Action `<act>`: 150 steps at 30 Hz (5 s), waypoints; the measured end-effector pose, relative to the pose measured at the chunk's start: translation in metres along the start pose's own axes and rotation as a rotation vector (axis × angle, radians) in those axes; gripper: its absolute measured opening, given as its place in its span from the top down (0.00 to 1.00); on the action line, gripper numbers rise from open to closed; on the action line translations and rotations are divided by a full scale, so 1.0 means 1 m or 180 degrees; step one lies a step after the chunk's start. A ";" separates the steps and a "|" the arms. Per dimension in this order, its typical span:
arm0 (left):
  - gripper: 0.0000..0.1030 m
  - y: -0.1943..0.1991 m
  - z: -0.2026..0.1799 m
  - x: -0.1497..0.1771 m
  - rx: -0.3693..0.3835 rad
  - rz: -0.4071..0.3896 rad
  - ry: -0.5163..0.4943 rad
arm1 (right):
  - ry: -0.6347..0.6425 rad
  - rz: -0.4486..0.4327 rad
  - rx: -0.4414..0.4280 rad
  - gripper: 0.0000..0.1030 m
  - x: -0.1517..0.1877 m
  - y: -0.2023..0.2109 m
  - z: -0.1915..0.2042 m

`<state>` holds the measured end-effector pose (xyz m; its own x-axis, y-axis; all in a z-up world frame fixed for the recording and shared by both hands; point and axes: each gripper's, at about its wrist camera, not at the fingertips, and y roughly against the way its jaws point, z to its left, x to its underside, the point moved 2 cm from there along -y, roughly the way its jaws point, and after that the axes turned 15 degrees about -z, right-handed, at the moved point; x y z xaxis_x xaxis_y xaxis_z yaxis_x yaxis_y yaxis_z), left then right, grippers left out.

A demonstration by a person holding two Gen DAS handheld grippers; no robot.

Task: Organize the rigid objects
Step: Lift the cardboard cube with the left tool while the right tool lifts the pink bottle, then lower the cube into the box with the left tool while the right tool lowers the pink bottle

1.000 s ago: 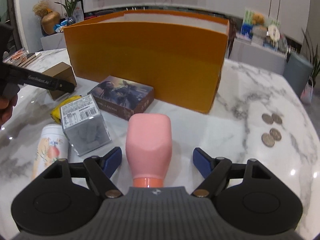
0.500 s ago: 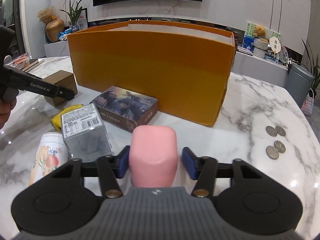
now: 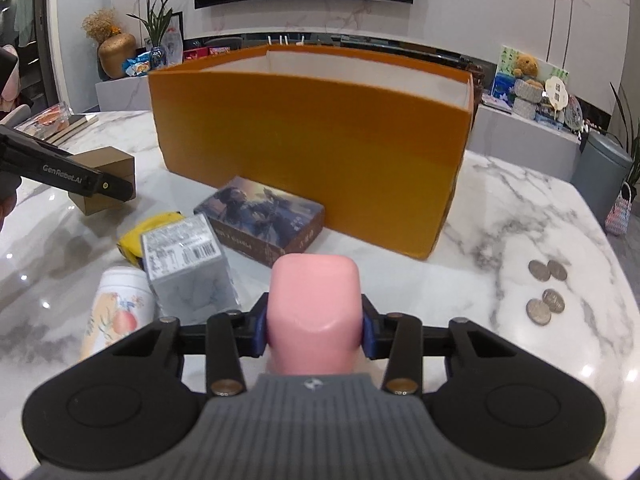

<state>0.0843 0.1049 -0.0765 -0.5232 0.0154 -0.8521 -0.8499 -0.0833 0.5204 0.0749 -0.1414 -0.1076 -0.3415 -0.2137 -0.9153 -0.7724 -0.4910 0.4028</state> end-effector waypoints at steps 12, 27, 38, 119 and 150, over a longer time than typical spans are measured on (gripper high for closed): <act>0.35 0.050 -0.006 -0.022 -0.0085 -0.0086 0.0085 | 0.0106 -0.0335 -0.0054 0.59 -0.054 0.030 0.018; 0.35 0.102 -0.024 -0.077 -0.0141 -0.0105 -0.0118 | 0.0278 -0.0165 -0.0228 0.59 -0.132 0.046 0.027; 0.35 0.140 -0.041 -0.169 0.0101 -0.0357 -0.0403 | 0.0195 -0.0352 -0.0320 0.59 -0.227 0.071 0.015; 0.35 -0.159 -0.084 -0.119 0.0477 0.1286 -0.0888 | 0.0294 0.1591 -0.0510 0.59 -0.140 -0.195 -0.021; 0.27 -0.143 -0.077 -0.144 0.0406 0.1216 -0.0834 | 0.0383 0.1658 -0.0445 0.52 -0.150 -0.200 -0.013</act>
<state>0.2857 0.0377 -0.0324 -0.7838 0.2595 -0.5641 -0.5862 -0.0094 0.8101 0.2871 -0.0221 -0.0510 -0.5895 -0.5494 -0.5921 -0.4363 -0.4002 0.8059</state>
